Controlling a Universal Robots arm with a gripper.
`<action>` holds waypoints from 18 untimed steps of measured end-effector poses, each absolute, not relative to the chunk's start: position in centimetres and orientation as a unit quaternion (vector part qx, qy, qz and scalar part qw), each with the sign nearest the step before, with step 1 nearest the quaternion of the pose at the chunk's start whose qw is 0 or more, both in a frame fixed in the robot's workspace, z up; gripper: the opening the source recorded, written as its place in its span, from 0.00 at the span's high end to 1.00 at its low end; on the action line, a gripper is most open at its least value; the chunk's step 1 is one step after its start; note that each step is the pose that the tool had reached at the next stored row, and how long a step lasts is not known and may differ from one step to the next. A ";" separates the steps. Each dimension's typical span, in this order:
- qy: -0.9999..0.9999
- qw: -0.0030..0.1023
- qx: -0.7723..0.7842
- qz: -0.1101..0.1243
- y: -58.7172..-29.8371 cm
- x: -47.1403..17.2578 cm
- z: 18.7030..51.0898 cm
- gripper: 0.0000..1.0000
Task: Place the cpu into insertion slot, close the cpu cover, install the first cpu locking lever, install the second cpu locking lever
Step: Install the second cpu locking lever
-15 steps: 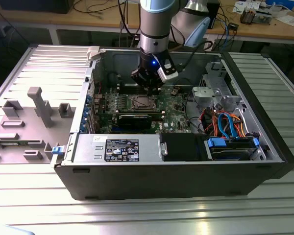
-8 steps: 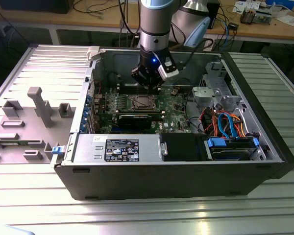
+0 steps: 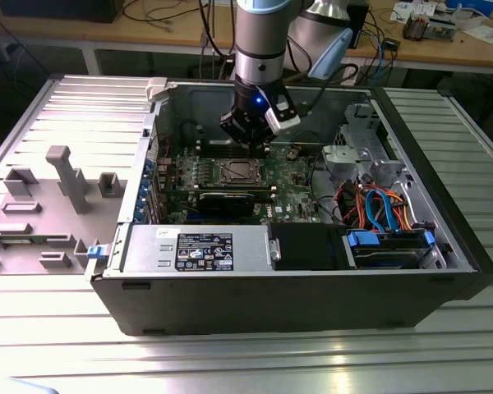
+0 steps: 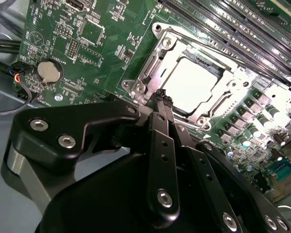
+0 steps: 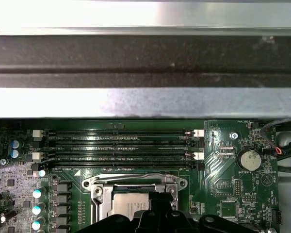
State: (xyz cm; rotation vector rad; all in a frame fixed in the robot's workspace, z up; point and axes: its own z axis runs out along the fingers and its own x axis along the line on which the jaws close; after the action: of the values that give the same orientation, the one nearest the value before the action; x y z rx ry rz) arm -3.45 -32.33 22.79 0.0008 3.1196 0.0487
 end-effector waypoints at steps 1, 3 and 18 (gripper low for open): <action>1.000 0.011 0.000 0.016 -32.4 -3.5 22.8 0.89; 1.000 0.011 0.000 0.016 -32.5 -3.5 22.8 0.89; 1.000 0.011 0.000 0.016 -33.0 -3.5 22.8 0.89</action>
State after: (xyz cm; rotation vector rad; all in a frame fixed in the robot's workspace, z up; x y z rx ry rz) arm -3.45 -33.00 22.79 0.0009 3.1195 0.0486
